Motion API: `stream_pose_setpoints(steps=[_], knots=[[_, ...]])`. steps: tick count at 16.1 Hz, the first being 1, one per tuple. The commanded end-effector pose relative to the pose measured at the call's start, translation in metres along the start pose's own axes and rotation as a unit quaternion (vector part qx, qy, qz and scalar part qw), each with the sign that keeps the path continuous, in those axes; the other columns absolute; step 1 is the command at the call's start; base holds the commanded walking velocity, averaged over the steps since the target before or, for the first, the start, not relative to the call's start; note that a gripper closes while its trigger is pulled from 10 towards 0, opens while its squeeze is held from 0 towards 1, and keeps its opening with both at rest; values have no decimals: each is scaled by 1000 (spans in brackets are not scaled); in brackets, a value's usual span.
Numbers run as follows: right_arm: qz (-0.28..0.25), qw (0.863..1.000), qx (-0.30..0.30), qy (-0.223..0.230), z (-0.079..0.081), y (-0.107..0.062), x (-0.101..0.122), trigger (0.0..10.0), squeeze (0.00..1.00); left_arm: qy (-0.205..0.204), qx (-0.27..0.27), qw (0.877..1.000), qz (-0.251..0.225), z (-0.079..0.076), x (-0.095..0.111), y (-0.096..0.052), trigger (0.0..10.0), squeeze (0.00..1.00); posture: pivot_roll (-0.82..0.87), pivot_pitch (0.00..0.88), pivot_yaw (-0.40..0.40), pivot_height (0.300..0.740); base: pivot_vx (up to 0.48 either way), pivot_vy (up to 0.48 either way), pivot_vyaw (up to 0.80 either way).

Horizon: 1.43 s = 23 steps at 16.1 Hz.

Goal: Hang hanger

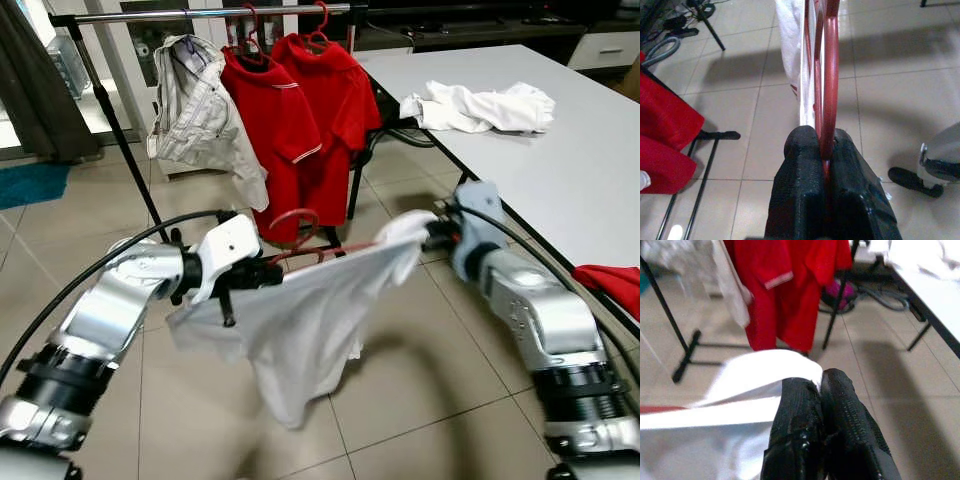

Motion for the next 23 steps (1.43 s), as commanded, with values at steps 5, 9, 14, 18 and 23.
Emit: stream_pose_setpoints(steps=[5, 9, 14, 18, 23], knots=[[26, 998, -50, -38, -37, 0, -12, 0, 0, -1, 4, 1000, 3, 1, -2, -14, 0, 0, -107, 0, 4, 740, 0, 0, 0], [39, 996, -66, -40, -52, 2, -22, 0, 0, -2, -34, 999, -10, -8, 3, -25, 0, 0, -105, 0, 2, 740, 0, 0, 0], [30, 997, -54, -41, -46, 3, -21, 0, 0, -2, -68, 997, -35, -19, 12, -25, 0, 0, -108, 0, 2, 740, 0, 0, 0], [47, 997, -32, -47, -37, 6, -34, 0, 0, 6, -22, 996, -83, -2, 29, -28, 0, 0, -108, 0, 1, 740, 0, 0, 0], [68, 996, 7, -57, -17, 6, -50, 0, 0, 3, 17, 998, -65, 10, 21, -31, 0, 0, -102, 0, 3, 740, 0, 0, 0]])
Point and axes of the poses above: a point about 5 cm out from each wrist's last joint towards the gripper, its own y axis pointing out of the wrist towards the gripper, its own x axis along the axis of the wrist's last joint, z = x × y, the point moved 5 cm from there along y, pointing out of the wrist towards the gripper, and after that the axes turned 8 degrees about y, right-handed, at the moved point
